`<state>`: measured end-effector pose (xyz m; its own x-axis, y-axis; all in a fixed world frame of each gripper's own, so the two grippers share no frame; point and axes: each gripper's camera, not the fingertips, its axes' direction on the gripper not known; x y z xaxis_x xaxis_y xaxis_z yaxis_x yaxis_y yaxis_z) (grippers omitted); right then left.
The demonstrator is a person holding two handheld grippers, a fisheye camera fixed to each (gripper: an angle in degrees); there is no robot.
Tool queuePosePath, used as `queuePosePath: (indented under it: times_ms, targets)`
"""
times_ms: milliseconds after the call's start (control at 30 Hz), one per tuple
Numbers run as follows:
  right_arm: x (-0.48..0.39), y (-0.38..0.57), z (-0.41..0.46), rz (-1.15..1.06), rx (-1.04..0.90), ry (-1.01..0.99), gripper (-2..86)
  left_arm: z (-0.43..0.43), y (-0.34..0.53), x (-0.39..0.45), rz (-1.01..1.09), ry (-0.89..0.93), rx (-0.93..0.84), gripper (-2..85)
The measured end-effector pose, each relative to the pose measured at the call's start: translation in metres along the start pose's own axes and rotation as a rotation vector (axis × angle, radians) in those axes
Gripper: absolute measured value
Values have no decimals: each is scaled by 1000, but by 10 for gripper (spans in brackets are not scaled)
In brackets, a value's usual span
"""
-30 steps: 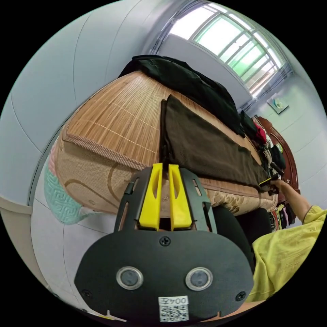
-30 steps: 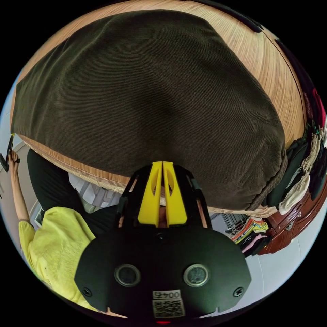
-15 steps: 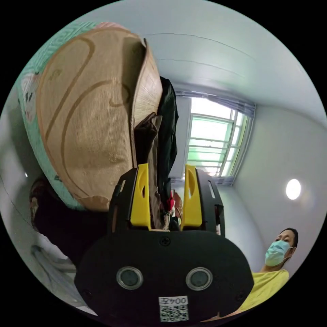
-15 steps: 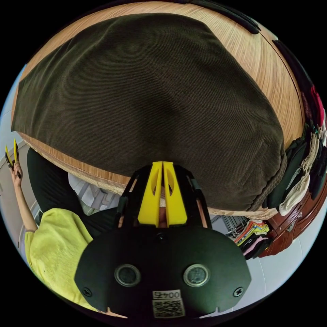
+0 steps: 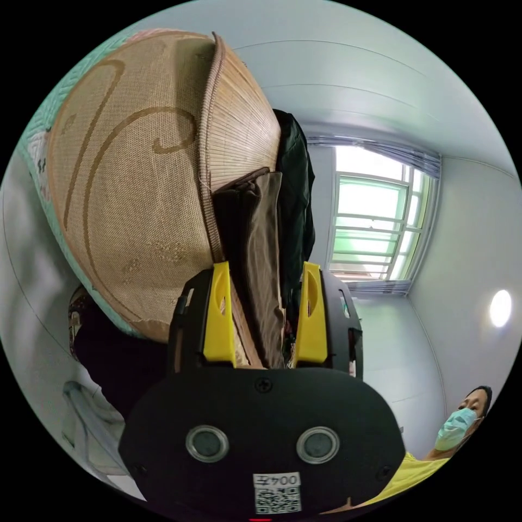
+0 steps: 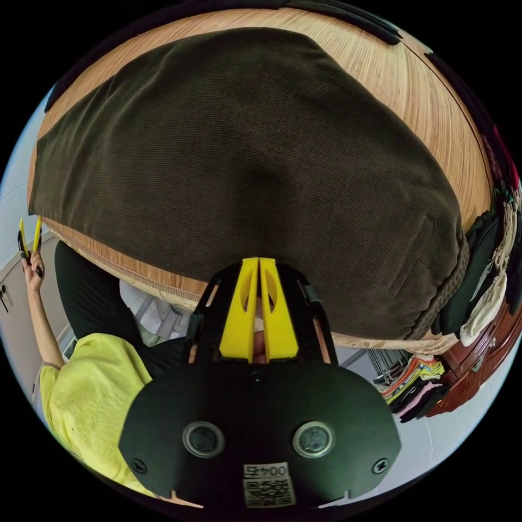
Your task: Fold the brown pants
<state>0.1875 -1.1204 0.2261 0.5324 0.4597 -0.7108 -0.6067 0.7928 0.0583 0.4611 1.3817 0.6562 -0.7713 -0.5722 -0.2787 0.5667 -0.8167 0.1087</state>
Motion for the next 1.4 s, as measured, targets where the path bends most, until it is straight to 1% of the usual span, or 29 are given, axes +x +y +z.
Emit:
queuePosePath:
  times_ms: [167, 400, 500, 600, 700, 800, 933, 1000, 1067, 1100, 1167, 1200, 1267, 1300, 1367, 1400]
  targets:
    - [18, 24, 13, 7, 19, -24, -7, 6, -9, 23, -11, -34, 24, 179]
    - [35, 53, 32, -1, 9, 3, -7, 17, -37, 55, -34, -13, 59, 183]
    - [44, 67, 42, -1, 5, 8, -7, 22, -51, 68, -39, 3, 74, 173]
    - [56, 84, 53, 2, 9, 1, -7, 34, -65, 85, -17, -9, 67, 141]
    - [70, 104, 64, 16, 27, -18, -6, 46, -77, 104, 7, -63, 62, 75]
    - [83, 129, 75, 39, 69, -32, -3, 53, -87, 118, -7, -17, 69, 49]
    - [104, 178, 88, 100, 183, -81, 14, 64, -102, 184, 157, 24, 52, 34]
    - [115, 208, 92, 122, 281, -193, 18, 72, -110, 219, 234, 48, 29, 31]
    - [132, 254, 103, 152, 414, -414, 4, 88, -120, 275, 338, 31, -7, 29]
    - [136, 265, 107, 160, 440, -467, 2, 93, -123, 290, 364, 31, -17, 29]
    - [150, 305, 126, 195, 508, -627, -4, 119, -130, 352, 468, 31, -64, 28]
    - [153, 314, 131, 202, 521, -652, -5, 126, -131, 369, 497, 27, -78, 28]
    - [164, 346, 151, 233, 567, -732, -6, 163, -131, 442, 615, 11, -135, 28]
    - [167, 354, 155, 235, 579, -751, -6, 173, -129, 460, 645, 9, -150, 28]
    - [176, 379, 172, 238, 608, -802, -6, 219, -118, 537, 763, 18, -224, 28]
    - [179, 385, 175, 239, 614, -810, -6, 232, -113, 557, 795, 24, -246, 29]
